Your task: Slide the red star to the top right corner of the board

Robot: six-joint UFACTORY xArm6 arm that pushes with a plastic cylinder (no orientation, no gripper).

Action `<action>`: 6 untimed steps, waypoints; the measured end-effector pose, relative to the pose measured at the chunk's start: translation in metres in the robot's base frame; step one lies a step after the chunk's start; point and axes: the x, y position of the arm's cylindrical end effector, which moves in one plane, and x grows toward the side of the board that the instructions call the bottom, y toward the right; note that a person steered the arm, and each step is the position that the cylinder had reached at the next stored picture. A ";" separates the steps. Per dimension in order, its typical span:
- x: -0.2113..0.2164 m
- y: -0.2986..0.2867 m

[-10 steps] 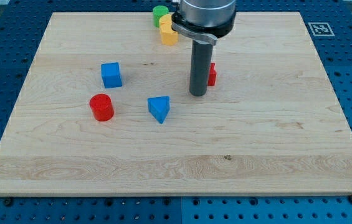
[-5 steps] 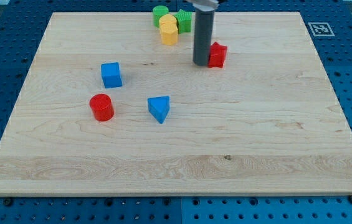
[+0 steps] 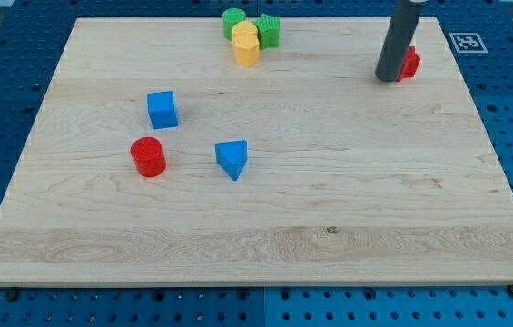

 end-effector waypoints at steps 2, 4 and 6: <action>-0.001 0.027; -0.035 0.027; -0.066 0.046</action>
